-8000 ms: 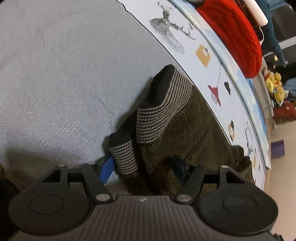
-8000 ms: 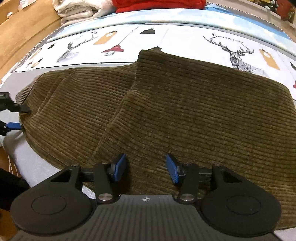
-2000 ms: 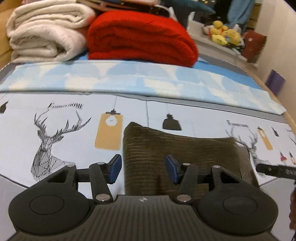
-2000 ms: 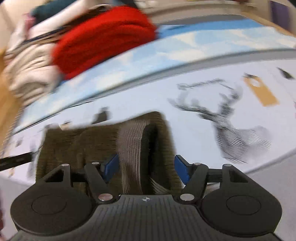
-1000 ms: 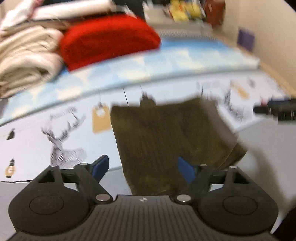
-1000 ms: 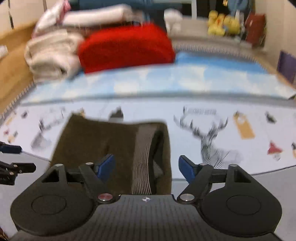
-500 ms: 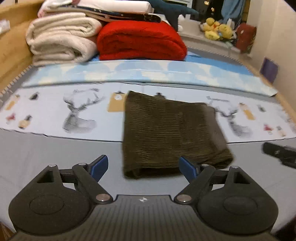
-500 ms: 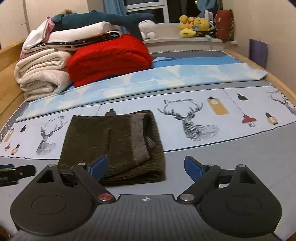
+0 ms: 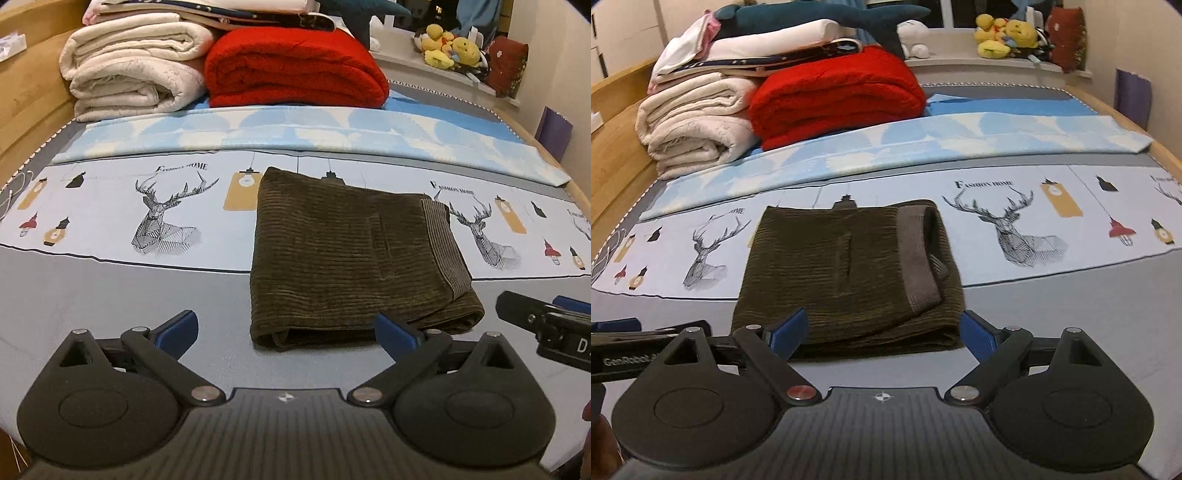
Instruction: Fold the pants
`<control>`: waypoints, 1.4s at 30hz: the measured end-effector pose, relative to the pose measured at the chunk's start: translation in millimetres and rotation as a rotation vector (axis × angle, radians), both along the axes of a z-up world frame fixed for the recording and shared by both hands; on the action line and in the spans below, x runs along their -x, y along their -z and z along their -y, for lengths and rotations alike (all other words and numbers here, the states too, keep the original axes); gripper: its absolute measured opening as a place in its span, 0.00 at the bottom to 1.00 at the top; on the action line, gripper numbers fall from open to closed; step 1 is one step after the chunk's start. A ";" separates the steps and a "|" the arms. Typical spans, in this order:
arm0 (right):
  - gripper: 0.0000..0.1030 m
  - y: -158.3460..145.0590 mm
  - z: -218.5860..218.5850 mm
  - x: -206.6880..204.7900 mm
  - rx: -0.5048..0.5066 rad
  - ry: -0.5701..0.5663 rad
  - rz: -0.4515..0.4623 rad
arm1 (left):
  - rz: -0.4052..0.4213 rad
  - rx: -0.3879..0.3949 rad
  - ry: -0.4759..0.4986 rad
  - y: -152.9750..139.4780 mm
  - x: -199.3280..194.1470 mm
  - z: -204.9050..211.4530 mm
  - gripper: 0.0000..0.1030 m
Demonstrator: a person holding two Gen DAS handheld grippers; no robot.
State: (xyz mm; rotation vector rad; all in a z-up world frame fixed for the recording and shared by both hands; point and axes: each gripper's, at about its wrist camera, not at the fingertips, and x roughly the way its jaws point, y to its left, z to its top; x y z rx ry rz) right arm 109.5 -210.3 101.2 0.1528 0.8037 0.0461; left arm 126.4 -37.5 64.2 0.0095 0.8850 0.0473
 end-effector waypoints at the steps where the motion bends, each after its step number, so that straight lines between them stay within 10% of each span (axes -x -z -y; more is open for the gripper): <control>1: 0.87 0.3 -2.5 -0.9 0.002 -0.003 -0.002 | -0.006 -0.003 -0.001 0.8 -0.9 0.1 0.99; 42: 0.88 3.9 -29.0 -10.3 0.059 -0.067 -0.014 | -0.038 0.003 0.018 8.3 -5.2 -0.3 0.99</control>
